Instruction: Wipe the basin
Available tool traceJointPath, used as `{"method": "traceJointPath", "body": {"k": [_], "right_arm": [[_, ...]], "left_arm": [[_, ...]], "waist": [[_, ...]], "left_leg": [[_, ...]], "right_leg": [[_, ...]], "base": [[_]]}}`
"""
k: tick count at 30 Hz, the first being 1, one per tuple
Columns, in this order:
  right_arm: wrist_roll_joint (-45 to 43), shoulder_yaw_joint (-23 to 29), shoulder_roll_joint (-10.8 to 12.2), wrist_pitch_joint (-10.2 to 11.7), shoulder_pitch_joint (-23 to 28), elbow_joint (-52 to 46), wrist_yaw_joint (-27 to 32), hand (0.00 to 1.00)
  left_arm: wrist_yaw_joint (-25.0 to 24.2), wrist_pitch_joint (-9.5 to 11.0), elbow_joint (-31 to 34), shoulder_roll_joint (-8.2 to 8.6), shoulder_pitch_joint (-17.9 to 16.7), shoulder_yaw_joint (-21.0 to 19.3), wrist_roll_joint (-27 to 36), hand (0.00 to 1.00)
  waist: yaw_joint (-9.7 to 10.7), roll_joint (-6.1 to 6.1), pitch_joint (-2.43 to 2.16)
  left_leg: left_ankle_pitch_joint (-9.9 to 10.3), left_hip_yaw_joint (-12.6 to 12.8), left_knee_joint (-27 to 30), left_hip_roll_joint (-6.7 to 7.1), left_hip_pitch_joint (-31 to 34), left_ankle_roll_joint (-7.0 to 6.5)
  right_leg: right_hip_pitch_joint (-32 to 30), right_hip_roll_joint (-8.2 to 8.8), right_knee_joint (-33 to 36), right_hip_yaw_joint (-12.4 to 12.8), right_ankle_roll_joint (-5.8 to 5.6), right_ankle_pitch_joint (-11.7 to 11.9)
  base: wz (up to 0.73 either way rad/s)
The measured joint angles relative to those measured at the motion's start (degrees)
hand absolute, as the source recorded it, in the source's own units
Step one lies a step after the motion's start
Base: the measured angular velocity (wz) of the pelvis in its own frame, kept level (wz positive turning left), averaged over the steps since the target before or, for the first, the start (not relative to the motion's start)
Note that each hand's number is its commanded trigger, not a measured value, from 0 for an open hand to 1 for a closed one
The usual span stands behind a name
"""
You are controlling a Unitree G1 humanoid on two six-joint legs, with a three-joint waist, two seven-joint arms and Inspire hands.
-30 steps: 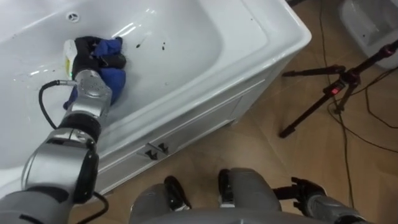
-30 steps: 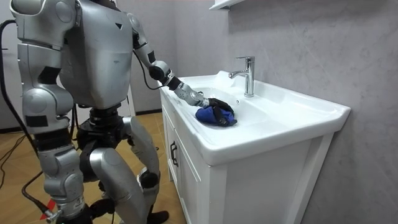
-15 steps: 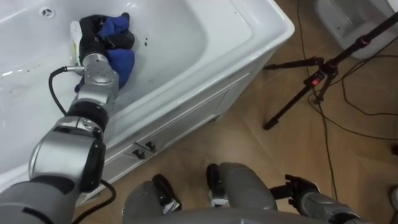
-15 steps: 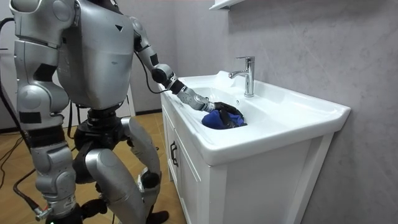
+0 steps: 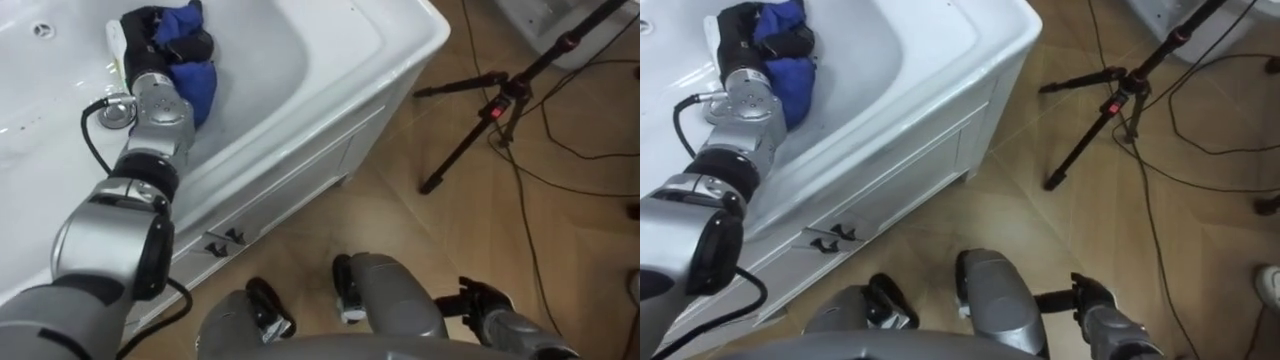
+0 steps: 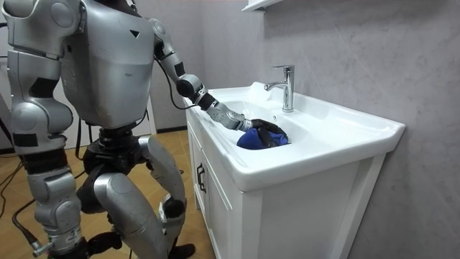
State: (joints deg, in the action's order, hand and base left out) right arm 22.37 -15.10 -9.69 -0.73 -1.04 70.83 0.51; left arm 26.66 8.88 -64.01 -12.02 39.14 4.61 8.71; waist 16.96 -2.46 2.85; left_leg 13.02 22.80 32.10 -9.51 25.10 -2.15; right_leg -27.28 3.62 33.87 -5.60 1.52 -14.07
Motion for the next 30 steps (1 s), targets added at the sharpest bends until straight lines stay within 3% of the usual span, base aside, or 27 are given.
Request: {"method": "traceJointPath", "body": {"k": [9,15,16,17,20,25,30], "right_arm": [[-0.43,-0.56,-0.28,-0.4,2.11,0.47,-0.63,0.0],[-2.95,-1.72,-0.32,-0.65,1.97,0.18,-2.0,0.0],[-2.95,-1.71,-0.35,-0.7,1.42,0.21,-1.88,0.0],[-2.96,-1.7,-0.39,-0.7,0.87,0.22,-1.72,0.0],[-2.94,-1.71,-0.35,-0.68,-0.29,0.23,-1.48,0.0],[-2.8,-1.7,-0.75,-0.57,-1.18,-0.1,-1.49,0.0],[-2.9,-1.64,-1.47,-0.64,-1.3,-1.12,-0.13,0.0]], "left_arm": [[-0.14,0.16,0.0,-0.29,0.06,-0.01,0.82,1.0],[-3.46,1.55,-0.11,-0.65,0.08,0.1,4.48,1.0],[-3.72,1.56,-0.12,-0.65,0.08,0.38,5.12,1.0],[-3.79,1.83,-0.14,-0.66,0.06,1.0,5.32,1.0],[-5.16,2.38,-0.36,-0.65,-0.01,1.53,5.35,1.0],[-8.19,3.4,-0.33,-0.62,-1.11,3.53,7.74,1.0],[-10.71,4.26,-0.14,0.29,-3.33,5.18,9.29,1.0]], "waist": [[0.84,-0.08,0.07],[1.0,-0.42,0.3],[1.03,-0.85,0.57],[1.03,-0.37,0.48],[1.03,-0.63,0.73],[1.03,0.18,0.46],[1.04,1.27,0.52]], "left_leg": [[1.59,0.74,2.34,-1.24,0.01,0.17],[1.81,1.45,2.86,-1.08,0.23,-0.2],[1.94,1.56,3.13,-1.01,0.28,-0.38],[1.99,1.47,3.22,-0.85,0.34,-0.48],[2.04,1.47,3.27,-0.68,0.37,-0.59],[2.17,1.24,3.3,-0.41,0.15,-0.82],[1.88,0.82,1.98,1.24,-1.35,-1.38]], "right_leg": [[-0.08,-0.74,1.08,0.72,-0.16,-0.18],[-0.99,0.0,2.36,0.75,-0.61,-0.41],[-1.21,0.23,2.8,0.71,-0.8,-0.59],[-1.37,0.41,2.96,0.72,-0.88,-0.6],[-1.4,0.64,3.04,0.69,-1.09,-0.5],[-0.71,0.97,2.8,0.16,-1.24,-0.49],[0.62,2.1,2.61,-0.14,-1.75,-0.97]], "base": [[-0.06],[-0.03],[-0.04],[-0.03],[0.0],[0.06],[0.08]]}}
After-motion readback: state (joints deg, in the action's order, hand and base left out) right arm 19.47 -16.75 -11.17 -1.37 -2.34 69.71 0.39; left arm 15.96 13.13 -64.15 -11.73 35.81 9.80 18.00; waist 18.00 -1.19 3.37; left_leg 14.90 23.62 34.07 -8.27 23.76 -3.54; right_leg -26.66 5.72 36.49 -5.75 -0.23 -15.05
